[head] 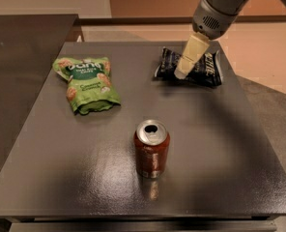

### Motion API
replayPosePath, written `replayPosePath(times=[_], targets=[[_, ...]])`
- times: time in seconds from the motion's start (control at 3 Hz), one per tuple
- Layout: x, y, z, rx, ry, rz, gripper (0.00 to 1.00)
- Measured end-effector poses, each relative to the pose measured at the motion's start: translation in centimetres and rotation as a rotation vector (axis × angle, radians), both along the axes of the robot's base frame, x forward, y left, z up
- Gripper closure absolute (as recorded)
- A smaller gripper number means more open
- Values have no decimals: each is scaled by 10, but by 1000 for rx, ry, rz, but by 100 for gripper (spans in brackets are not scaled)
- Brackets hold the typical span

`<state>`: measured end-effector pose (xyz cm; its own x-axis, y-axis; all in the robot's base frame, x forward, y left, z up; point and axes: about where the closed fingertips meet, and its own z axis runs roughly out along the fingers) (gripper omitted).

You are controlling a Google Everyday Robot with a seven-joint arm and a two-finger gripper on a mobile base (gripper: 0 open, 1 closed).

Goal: Move blue chip bag near green rice chip bag

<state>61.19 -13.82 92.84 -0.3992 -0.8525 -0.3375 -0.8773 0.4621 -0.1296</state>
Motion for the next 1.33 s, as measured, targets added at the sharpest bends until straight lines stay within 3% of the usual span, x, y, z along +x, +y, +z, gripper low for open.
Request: replayPosePath(times=[0.67,1.0,1.33], targets=[[32,5,-31,-11,12,-7,0],[63,5,-48,-29,-6,19,0],[71,2,-54,-35,-3,20,0]])
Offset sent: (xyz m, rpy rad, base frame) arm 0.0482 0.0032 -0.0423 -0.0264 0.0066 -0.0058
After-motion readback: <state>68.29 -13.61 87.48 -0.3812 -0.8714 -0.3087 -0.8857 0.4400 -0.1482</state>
